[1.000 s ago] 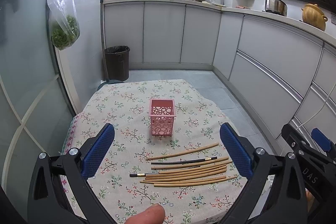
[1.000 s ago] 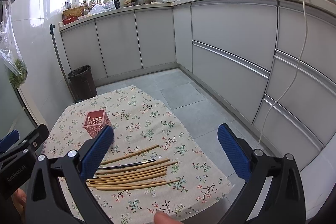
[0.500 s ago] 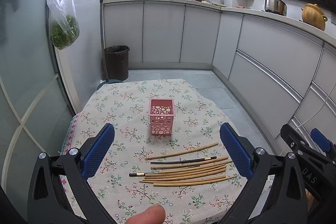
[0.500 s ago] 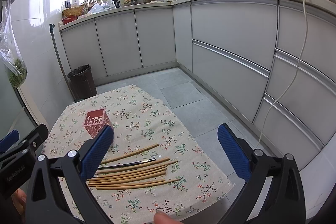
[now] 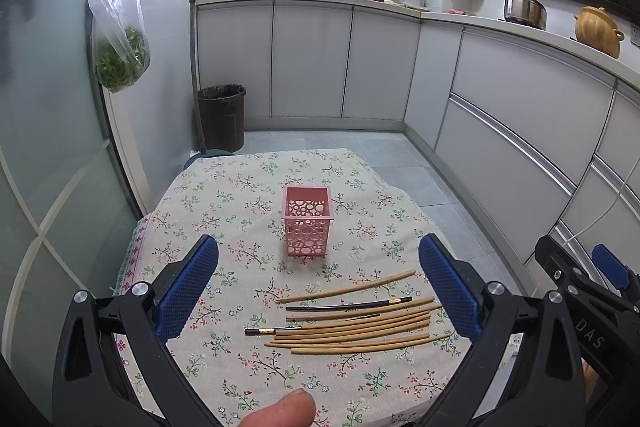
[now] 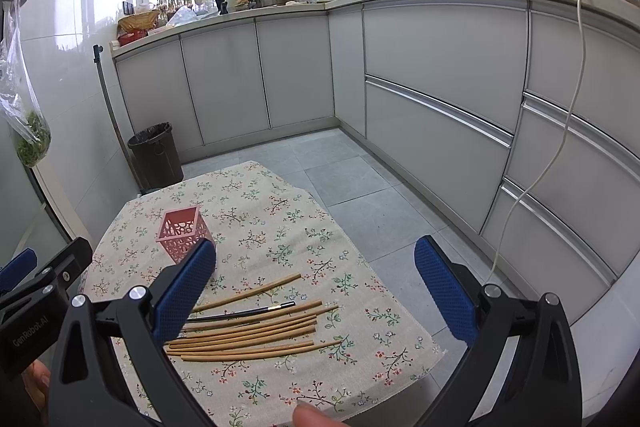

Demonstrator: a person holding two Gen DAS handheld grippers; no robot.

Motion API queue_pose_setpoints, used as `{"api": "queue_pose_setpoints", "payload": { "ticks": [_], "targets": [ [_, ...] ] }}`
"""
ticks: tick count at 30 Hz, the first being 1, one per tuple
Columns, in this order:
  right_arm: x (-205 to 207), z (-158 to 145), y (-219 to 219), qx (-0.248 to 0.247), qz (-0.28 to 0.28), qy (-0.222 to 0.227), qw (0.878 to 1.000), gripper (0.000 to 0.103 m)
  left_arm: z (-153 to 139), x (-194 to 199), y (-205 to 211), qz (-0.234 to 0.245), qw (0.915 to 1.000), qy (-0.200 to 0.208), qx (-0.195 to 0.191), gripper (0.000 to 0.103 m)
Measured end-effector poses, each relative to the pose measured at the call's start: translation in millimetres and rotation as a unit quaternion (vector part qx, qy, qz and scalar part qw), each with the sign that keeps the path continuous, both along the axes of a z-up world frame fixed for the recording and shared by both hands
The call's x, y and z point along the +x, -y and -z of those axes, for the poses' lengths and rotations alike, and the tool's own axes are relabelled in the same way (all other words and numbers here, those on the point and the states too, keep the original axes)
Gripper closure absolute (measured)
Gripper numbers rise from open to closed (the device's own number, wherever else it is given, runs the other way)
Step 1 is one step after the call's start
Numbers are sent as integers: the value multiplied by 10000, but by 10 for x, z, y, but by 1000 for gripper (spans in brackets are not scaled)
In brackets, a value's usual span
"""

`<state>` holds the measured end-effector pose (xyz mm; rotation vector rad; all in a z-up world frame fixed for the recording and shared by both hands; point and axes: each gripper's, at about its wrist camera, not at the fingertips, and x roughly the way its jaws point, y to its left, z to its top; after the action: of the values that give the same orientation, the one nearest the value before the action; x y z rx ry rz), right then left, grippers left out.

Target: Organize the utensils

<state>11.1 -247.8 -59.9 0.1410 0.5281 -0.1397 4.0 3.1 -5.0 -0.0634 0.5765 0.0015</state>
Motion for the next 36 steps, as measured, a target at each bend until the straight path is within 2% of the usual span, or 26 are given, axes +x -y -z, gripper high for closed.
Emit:
{"api": "queue_pose_setpoints", "payload": {
  "ticks": [30, 33, 35, 36],
  "targets": [
    [9, 12, 28, 22, 11, -40, 10000, 6, 12, 29, -21, -24, 10000, -33, 17, 7],
    [26, 8, 32, 42, 32, -49, 10000, 6, 44, 63, -29, -66, 9999, -119, 21, 7],
    [24, 1, 88, 185, 100, -30, 9998, 6, 96, 113, -46, -70, 9996, -267, 1, 7],
    [18, 2, 148, 362, 152, -17, 9992, 6, 155, 175, -59, -7, 9989, -468, -42, 7]
  ]
}}
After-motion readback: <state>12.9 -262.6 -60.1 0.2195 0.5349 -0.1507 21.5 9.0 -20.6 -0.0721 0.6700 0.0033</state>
